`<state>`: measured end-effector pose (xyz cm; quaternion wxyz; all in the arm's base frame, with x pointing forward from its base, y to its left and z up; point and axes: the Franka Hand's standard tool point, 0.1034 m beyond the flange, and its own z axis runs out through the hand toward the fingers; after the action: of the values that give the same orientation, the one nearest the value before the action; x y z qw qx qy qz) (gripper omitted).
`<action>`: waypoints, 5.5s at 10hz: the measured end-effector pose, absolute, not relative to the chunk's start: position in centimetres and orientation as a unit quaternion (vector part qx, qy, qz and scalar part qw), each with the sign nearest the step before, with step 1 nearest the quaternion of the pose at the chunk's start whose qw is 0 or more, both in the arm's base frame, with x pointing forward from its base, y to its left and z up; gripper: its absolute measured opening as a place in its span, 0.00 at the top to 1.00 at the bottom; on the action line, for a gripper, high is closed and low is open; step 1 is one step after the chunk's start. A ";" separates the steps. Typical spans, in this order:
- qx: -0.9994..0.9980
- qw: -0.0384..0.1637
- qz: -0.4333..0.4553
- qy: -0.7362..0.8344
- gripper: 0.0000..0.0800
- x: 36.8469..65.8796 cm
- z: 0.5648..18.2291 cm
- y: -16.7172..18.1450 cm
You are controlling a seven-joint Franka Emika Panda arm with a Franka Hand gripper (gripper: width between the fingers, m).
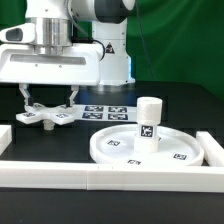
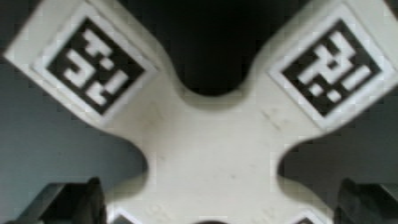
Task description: Assemble round table
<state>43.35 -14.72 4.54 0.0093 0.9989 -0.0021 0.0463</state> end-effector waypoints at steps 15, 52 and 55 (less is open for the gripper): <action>0.999 0.007 0.034 -0.006 0.19 42.8 3.3 -15.1; 0.998 -0.031 0.040 -0.033 0.45 54.7 13.1 3.3; 0.998 -0.031 0.040 -0.032 0.45 54.6 12.9 3.4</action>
Offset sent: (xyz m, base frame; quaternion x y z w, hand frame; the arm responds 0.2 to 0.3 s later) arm 0.0040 -0.0047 -0.0029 0.0055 0.0013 -0.0024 1.0000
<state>54.60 3.45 12.87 -0.0311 0.9982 -0.0322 0.0403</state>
